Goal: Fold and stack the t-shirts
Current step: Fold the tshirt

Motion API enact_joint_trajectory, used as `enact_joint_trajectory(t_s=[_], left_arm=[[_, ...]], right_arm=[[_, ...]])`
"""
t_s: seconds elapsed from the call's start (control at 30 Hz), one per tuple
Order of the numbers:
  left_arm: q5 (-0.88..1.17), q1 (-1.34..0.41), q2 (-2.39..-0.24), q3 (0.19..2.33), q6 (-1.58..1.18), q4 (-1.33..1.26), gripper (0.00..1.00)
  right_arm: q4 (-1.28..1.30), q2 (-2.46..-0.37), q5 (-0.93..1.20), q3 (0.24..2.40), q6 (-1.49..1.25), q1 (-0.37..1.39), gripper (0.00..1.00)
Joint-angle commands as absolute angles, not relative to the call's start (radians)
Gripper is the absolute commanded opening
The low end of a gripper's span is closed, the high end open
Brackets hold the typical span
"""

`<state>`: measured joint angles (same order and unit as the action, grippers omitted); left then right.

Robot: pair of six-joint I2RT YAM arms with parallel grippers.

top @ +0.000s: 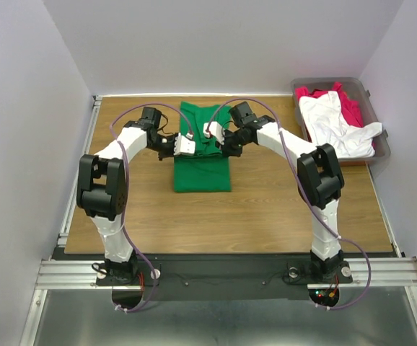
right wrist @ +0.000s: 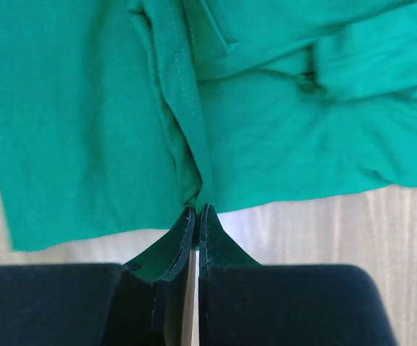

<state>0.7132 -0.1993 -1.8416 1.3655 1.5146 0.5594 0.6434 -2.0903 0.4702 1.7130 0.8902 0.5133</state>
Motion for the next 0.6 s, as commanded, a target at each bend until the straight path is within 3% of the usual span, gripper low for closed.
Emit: enact_joint_trajectory(t_s=[0.0, 0.23, 0.3, 0.37, 0.4, 0.43, 0.57], left_arm=[[0.749, -0.180, -1.893, 1.463, 1.542, 0.569, 0.00], [0.747, -0.169, -1.993, 1.569, 1.529, 0.552, 0.02], [0.744, -0.169, -2.011, 1.588, 1.499, 0.531, 0.12], [0.726, -0.169, -2.031, 1.603, 1.474, 0.512, 0.29], [0.718, -0.167, -2.034, 1.618, 1.447, 0.505, 0.37], [0.713, -0.166, -2.033, 1.623, 1.424, 0.493, 0.45], [0.732, -0.146, -1.987, 1.623, 1.352, 0.476, 0.52]], right_arm=[[0.646, -2.141, 0.492, 1.798, 0.913, 0.488, 0.01], [0.646, -2.226, 0.477, 1.894, 0.917, 0.466, 0.00], [0.644, -2.250, 0.454, 1.920, 0.902, 0.465, 0.03], [0.646, -2.267, 0.433, 1.960, 0.858, 0.465, 0.10], [0.646, -2.264, 0.417, 1.965, 0.851, 0.465, 0.24], [0.644, -2.258, 0.413, 1.967, 0.845, 0.465, 0.31], [0.644, -2.186, 0.396, 1.947, 0.792, 0.457, 0.47]])
